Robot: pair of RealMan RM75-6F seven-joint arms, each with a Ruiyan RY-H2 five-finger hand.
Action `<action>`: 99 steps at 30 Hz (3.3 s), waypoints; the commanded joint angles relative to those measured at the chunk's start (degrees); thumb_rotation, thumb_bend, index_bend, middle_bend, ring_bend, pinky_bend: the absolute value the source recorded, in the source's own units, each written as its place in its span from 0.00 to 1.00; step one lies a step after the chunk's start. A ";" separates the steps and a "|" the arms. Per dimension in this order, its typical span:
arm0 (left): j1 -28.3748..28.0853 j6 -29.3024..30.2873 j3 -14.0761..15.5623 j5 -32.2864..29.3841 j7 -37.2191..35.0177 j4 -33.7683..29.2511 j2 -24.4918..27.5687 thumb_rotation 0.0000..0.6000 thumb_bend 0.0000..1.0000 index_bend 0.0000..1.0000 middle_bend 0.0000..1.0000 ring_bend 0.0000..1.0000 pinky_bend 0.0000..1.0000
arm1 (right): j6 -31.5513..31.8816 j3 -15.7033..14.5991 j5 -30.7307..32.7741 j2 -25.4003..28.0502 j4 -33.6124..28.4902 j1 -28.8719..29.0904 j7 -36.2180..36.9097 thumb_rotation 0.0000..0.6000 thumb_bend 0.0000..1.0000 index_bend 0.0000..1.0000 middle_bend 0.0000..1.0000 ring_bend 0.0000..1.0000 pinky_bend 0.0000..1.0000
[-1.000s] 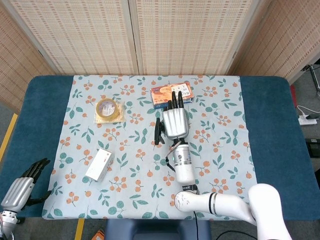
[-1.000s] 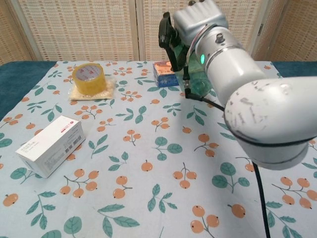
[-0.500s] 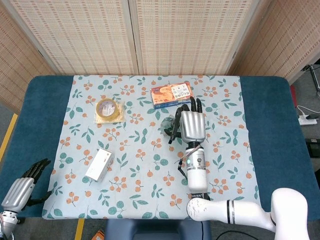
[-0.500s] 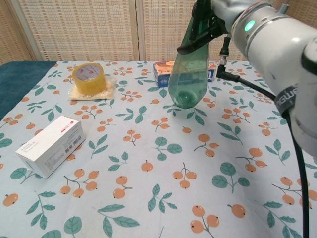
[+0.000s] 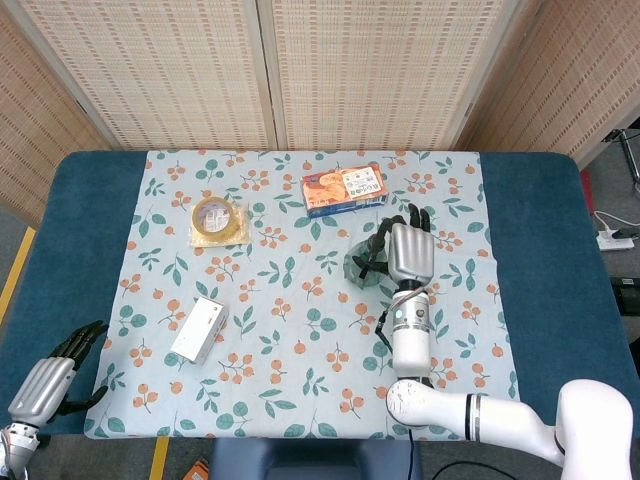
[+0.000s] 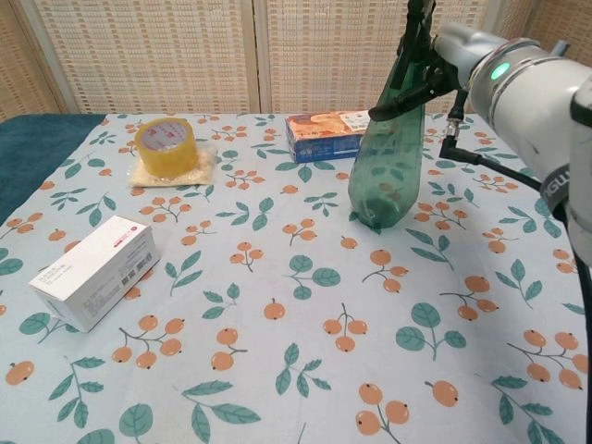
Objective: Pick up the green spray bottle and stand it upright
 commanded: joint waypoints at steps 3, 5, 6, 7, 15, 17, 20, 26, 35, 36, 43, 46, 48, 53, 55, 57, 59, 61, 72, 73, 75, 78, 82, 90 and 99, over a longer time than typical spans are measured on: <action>-0.09 -0.01 0.09 0.13 -0.47 0.20 0.02 1.00 0.26 0.00 0.00 0.00 0.16 | -0.39 1.75 2.63 -0.15 1.60 1.34 1.76 1.00 0.09 0.88 0.33 0.04 0.00; -0.10 -0.02 0.08 0.04 -0.71 0.23 0.02 1.00 0.26 0.00 0.00 0.00 0.16 | -0.54 2.97 4.07 0.08 1.17 1.52 2.74 1.00 0.09 0.88 0.33 0.05 0.00; -0.12 -0.06 0.09 0.02 -0.78 0.25 0.03 1.00 0.26 0.00 0.00 0.00 0.17 | -0.69 3.70 5.01 0.23 0.75 1.48 3.32 1.00 0.09 0.88 0.33 0.05 0.00; -0.14 -0.10 0.12 0.04 -0.79 0.27 0.04 1.00 0.26 0.00 0.00 0.00 0.16 | -0.90 4.51 6.18 0.44 0.25 1.43 3.82 1.00 0.09 0.88 0.33 0.05 0.00; -0.13 -0.05 0.21 0.01 -0.67 0.16 0.02 1.00 0.26 0.00 0.00 0.00 0.16 | -1.09 5.03 9.28 2.31 0.16 2.15 4.89 1.00 0.09 0.88 0.34 0.05 0.00; -0.15 -0.11 0.18 -0.12 -0.70 0.11 0.03 1.00 0.26 0.00 0.00 0.00 0.16 | -0.99 4.51 9.30 2.57 0.31 2.36 5.08 1.00 0.09 0.88 0.34 0.05 0.00; -0.17 -0.18 0.19 -0.18 -0.73 0.07 0.08 1.00 0.26 0.00 0.00 0.00 0.16 | -0.99 3.89 9.75 2.84 0.50 2.73 5.10 1.00 0.09 0.88 0.34 0.05 0.00; -0.18 -0.15 0.24 -0.17 -1.01 0.10 0.11 1.00 0.26 0.00 0.00 0.00 0.16 | -0.87 2.98 10.60 2.79 1.22 3.41 5.71 1.00 0.09 0.88 0.34 0.05 0.00; -0.29 -0.43 0.36 -0.23 -1.67 0.11 0.23 1.00 0.26 0.00 0.00 0.00 0.17 | -1.25 2.87 12.14 3.11 2.53 4.43 6.33 1.00 0.09 0.83 0.34 0.05 0.00; -0.30 -0.46 0.36 -0.26 -1.71 0.08 0.23 1.00 0.26 0.00 0.00 0.00 0.17 | -1.40 2.79 12.40 3.17 2.66 4.55 6.23 1.00 0.09 0.80 0.34 0.05 0.00; -0.36 -0.81 0.36 -0.60 -2.16 -0.18 0.32 1.00 0.26 0.00 0.00 0.00 0.16 | -2.92 2.15 12.89 3.43 3.28 5.08 7.22 1.00 0.09 0.66 0.34 0.05 0.00; -0.42 -0.97 0.31 -0.79 -2.33 -0.20 0.33 1.00 0.26 0.00 0.00 0.00 0.17 | -3.15 1.92 12.24 3.86 2.95 5.08 8.01 1.00 0.06 0.60 0.34 0.05 0.00; -0.46 -1.07 0.31 -0.82 -2.44 -0.24 0.35 1.00 0.26 0.00 0.00 0.00 0.17 | -3.22 1.75 11.95 4.15 2.72 5.01 8.42 1.00 0.03 0.56 0.34 0.05 0.00; -0.46 -1.20 0.36 -0.92 -2.62 -0.43 0.45 1.00 0.26 0.00 0.00 0.00 0.17 | -3.73 1.03 11.95 4.81 2.25 4.95 8.87 1.00 0.00 0.48 0.34 0.04 0.00; -0.44 -1.20 0.37 -0.95 -2.66 -0.48 0.50 1.00 0.26 0.00 0.00 0.00 0.17 | -4.01 0.78 12.03 5.03 2.00 4.90 9.16 1.00 0.00 0.42 0.34 0.02 0.00; -0.42 -1.20 0.36 -0.99 -2.71 -0.50 0.51 1.00 0.26 0.00 0.00 0.00 0.17 | -4.31 0.58 12.26 5.29 1.77 4.87 9.25 1.00 0.00 0.33 0.32 0.01 0.00; -0.43 -1.27 0.37 -1.02 -2.72 -0.51 0.51 1.00 0.26 0.00 0.00 0.00 0.17 | -4.60 0.37 12.34 5.59 1.56 4.88 9.40 1.00 0.00 0.26 0.30 0.00 0.00; -0.46 -1.31 0.35 -1.06 -2.77 -0.55 0.54 1.00 0.26 0.00 0.00 0.00 0.16 | -4.78 0.10 12.28 5.86 1.38 4.90 9.55 1.00 0.00 0.21 0.28 0.00 0.00; -0.50 -1.59 0.36 -1.25 -3.09 -0.62 0.63 1.00 0.26 0.00 0.00 0.00 0.17 | -7.14 -0.91 14.67 7.29 1.22 5.53 8.78 1.00 0.00 0.00 0.12 0.00 0.00; -0.50 -1.61 0.35 -1.28 -3.14 -0.66 0.65 1.00 0.26 0.00 0.00 0.00 0.17 | -7.76 -1.03 15.16 7.54 1.38 5.72 8.48 1.00 0.00 0.00 0.10 0.00 0.00; -0.50 -1.65 0.37 -1.31 -3.20 -0.68 0.67 1.00 0.26 0.00 0.00 0.00 0.17 | -8.61 -1.15 15.93 7.85 1.65 6.05 8.07 1.00 0.00 0.00 0.09 0.00 0.00; -0.50 -1.69 0.36 -1.35 -3.29 -0.75 0.72 1.00 0.26 0.00 0.00 0.00 0.17 | -9.26 -1.29 16.65 7.77 2.37 6.66 8.05 1.00 0.00 0.00 0.08 0.00 0.00; -0.57 -1.96 0.37 -1.51 -3.73 -0.80 0.84 1.00 0.26 0.00 0.00 0.00 0.17 | -9.31 -1.58 16.58 7.21 3.55 7.42 8.53 1.00 0.00 0.00 0.07 0.00 0.00; -0.65 -2.19 0.37 -1.59 -4.03 -0.72 0.91 1.00 0.26 0.00 0.00 0.00 0.17 | -9.42 -2.01 16.83 6.28 5.61 8.83 8.72 1.00 0.00 0.00 0.07 0.00 0.00; -0.68 -2.42 0.32 -1.82 -4.11 -0.78 0.94 1.00 0.26 0.00 0.00 0.00 0.17 | -10.20 -2.38 17.38 5.40 7.71 9.88 8.85 1.00 0.00 0.00 0.07 0.00 0.00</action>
